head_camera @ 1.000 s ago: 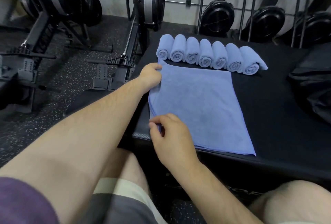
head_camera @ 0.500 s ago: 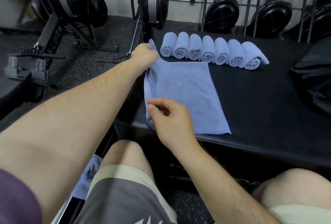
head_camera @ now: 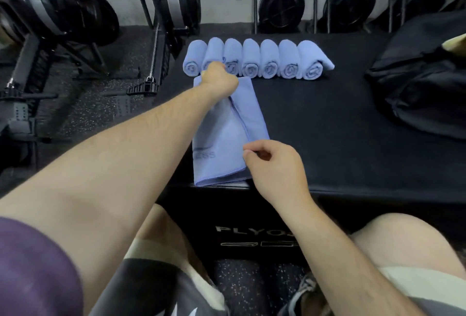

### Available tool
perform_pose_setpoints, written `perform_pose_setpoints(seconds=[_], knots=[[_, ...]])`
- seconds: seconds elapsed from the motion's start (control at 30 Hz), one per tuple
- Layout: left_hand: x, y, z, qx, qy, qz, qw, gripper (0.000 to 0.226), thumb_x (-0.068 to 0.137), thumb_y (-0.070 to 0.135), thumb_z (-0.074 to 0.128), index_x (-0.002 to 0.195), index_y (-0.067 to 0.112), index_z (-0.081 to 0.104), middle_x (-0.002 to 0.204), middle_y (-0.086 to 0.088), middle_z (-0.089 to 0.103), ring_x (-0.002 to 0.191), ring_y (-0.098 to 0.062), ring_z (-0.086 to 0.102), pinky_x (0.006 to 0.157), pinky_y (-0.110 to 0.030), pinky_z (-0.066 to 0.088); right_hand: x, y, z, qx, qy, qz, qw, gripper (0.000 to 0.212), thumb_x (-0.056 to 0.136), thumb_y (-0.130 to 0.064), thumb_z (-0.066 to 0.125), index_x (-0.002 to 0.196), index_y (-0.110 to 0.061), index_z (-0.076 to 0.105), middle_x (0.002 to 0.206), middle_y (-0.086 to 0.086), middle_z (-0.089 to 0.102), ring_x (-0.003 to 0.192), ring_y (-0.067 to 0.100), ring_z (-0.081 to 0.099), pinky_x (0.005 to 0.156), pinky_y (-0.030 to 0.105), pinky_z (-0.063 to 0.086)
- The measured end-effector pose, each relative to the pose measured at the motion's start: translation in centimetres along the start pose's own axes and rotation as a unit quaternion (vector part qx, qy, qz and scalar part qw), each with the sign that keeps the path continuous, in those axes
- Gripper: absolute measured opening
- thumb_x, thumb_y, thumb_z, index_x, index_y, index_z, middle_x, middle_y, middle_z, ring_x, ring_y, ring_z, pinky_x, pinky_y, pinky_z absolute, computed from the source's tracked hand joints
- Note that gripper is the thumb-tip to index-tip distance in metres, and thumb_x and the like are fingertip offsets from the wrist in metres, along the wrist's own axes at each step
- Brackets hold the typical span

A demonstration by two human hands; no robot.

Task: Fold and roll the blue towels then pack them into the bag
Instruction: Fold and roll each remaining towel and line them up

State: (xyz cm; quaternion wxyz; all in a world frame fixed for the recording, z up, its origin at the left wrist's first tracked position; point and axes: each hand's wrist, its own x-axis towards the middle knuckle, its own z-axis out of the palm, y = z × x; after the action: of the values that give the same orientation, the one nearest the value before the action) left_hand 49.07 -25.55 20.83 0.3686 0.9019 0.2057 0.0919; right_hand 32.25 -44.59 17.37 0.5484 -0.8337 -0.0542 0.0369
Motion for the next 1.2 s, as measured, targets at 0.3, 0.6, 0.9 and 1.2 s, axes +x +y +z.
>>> perform_pose_setpoints(seconds=[0.3, 0.6, 0.9, 1.2], knots=[[0.3, 1.5, 3.6, 0.048, -0.011, 0.002, 0.999, 0.032, 0.086, 0.0, 0.046, 0.07, 0.018, 0.025, 0.07, -0.002, 0.027, 0.059, -0.015, 0.022, 0.048, -0.027, 0.017, 1.0, 2.5, -2.5, -0.02, -0.011, 0.037, 0.999, 0.017, 0.09, -0.017, 0.061, 0.089, -0.028, 0.074, 0.074, -0.008, 0.065, 0.069, 0.008, 0.059, 0.069, 0.022, 0.05], [0.5, 2.2, 4.9, 0.071, -0.002, 0.001, 0.997, 0.024, 0.087, 0.0, 0.045, 0.073, 0.012, 0.03, 0.074, -0.002, 0.033, 0.067, -0.016, 0.03, 0.048, -0.029, 0.02, 1.0, 3.1, -2.5, -0.08, -0.007, -0.015, 0.997, 0.02, 0.09, -0.012, 0.059, 0.085, -0.03, 0.069, 0.096, -0.006, 0.053, 0.075, 0.005, 0.057, 0.065, 0.006, 0.038], [0.8, 2.3, 6.8, 0.091, -0.012, 0.069, 0.993, 0.028, 0.089, -0.003, 0.046, 0.072, 0.014, 0.032, 0.079, -0.006, 0.04, 0.075, -0.018, 0.04, 0.051, -0.024, 0.025, 1.2, 3.2, -2.8, -0.029, -0.013, 0.013, 0.999, 0.02, 0.088, -0.008, 0.06, 0.085, -0.025, 0.07, 0.099, -0.008, 0.052, 0.071, -0.004, 0.055, 0.062, 0.007, 0.043], [-1.0, 0.1, 6.2, 0.093, 0.01, 0.17, 0.981, 0.036, 0.101, 0.008, 0.04, 0.126, 0.012, 0.065, 0.131, -0.006, 0.061, 0.127, -0.024, 0.051, 0.097, -0.025, 0.035, 0.8, 2.9, -2.3, -0.049, -0.006, -0.019, 0.999, 0.017, 0.092, -0.008, 0.058, 0.084, -0.021, 0.065, 0.11, -0.01, 0.049, 0.08, 0.0, 0.056, 0.067, 0.003, 0.041]])
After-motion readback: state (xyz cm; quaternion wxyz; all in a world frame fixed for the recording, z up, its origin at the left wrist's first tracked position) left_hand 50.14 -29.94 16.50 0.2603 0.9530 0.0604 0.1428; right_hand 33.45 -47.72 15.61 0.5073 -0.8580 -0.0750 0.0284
